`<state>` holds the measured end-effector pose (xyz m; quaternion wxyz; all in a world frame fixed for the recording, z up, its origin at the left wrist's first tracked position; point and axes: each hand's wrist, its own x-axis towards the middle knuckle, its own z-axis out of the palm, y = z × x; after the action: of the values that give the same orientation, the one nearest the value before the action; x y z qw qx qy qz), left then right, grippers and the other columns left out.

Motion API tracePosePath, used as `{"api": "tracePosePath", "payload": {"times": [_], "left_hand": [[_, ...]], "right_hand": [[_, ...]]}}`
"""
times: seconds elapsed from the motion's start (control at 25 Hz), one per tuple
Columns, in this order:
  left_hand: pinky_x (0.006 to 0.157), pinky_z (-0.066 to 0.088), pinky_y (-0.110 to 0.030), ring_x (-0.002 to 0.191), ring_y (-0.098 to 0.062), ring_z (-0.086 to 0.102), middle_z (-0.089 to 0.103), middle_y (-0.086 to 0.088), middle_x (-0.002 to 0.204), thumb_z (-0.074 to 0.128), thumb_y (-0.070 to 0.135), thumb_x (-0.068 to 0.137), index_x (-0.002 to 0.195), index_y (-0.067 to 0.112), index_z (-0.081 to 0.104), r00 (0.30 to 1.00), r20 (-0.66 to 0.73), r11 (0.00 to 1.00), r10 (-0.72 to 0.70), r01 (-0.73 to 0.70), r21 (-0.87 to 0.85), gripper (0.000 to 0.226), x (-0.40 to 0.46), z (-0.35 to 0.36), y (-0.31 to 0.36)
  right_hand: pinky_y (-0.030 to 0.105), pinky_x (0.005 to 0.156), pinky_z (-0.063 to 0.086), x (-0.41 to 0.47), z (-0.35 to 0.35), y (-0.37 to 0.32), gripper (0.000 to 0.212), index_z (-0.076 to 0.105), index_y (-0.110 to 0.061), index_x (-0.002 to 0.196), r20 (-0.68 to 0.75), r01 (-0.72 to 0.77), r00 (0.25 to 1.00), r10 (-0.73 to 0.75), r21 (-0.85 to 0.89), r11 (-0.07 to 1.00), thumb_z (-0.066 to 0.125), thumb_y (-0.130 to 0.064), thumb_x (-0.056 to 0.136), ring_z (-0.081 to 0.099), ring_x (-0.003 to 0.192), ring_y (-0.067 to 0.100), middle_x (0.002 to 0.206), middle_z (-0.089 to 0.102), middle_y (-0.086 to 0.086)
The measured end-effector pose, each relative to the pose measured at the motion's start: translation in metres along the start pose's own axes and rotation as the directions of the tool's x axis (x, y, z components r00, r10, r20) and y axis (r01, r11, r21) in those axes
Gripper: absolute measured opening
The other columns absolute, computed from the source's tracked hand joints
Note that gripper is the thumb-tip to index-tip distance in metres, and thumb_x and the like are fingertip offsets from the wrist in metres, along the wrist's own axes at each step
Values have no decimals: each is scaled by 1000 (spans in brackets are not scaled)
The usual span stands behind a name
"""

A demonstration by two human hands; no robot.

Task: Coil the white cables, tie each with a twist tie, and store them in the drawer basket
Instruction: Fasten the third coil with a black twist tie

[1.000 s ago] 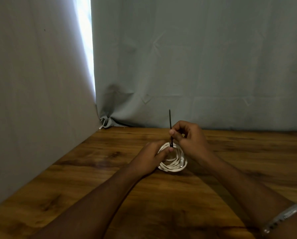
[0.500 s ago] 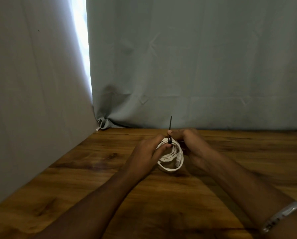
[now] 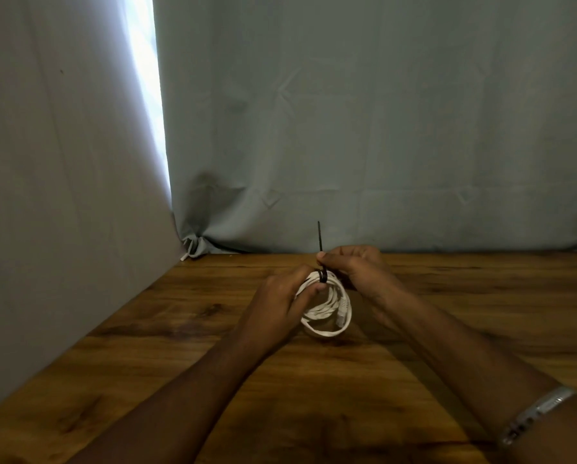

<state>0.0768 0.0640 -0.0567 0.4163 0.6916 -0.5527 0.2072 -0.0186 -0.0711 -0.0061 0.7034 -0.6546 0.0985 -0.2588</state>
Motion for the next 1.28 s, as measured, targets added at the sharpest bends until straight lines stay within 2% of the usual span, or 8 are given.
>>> {"api": "tracePosePath", "payload": {"times": [0.2,0.32,0.52,0.6,0.84,1.04,1.16,1.28], "left_hand": [[70,52,-29,83,-2,67,71,12,92,56,31,106,108,21,68,999,-26,999,25,-26,-21,16,-1,-3,4],[75,51,-32,87,-5,65,71,8,97,57,29,105,111,19,69,992,-76,994,98,-94,57,17,-2,-8,6],[75,48,-31,87,-11,61,69,5,99,57,36,103,117,25,58,981,-96,966,166,-142,216,18,-6,-8,11],[73,50,-28,89,-11,64,70,5,103,54,46,101,125,31,46,990,-131,988,51,-31,148,29,-7,-8,16],[81,47,-33,94,-15,68,75,3,111,58,24,103,122,14,69,929,-148,913,338,-286,291,25,-3,-7,22],[76,55,-31,88,-5,70,74,16,98,62,29,101,110,34,67,989,-144,999,7,-12,-30,12,2,-3,27],[77,59,-28,87,-5,74,78,11,95,66,19,100,102,27,73,980,-83,952,-179,151,-266,11,5,2,28],[75,58,-23,86,-12,76,80,0,93,64,9,100,98,21,76,958,-16,851,-285,245,-465,17,5,5,31]], "right_hand": [[27,56,55,1,0,2,18,74,-2,73,24,-48,999,47,31,998,73,-7,90,65,56,22,68,70,16],[37,74,58,2,-2,0,5,76,-5,76,166,-234,962,219,75,969,74,-9,79,68,70,26,80,73,15],[33,78,56,4,-15,-9,11,79,-7,77,321,-336,893,316,7,942,69,-11,77,68,74,20,81,74,8],[32,75,58,6,-15,-8,18,77,-4,83,334,-362,882,331,31,932,59,-7,87,68,74,22,83,73,10],[24,46,53,-2,-7,-4,20,68,-5,66,316,-516,826,466,93,852,49,-7,72,69,50,22,64,70,10],[37,62,64,8,-9,7,30,75,7,87,308,-533,828,470,166,830,47,-3,85,76,73,32,89,75,23],[44,86,61,19,-13,18,35,72,8,103,239,-524,843,482,164,836,42,-6,92,72,94,37,108,73,26],[44,87,62,20,-14,20,40,74,7,108,229,-502,855,465,142,853,39,-7,93,73,96,36,107,74,26]]}}
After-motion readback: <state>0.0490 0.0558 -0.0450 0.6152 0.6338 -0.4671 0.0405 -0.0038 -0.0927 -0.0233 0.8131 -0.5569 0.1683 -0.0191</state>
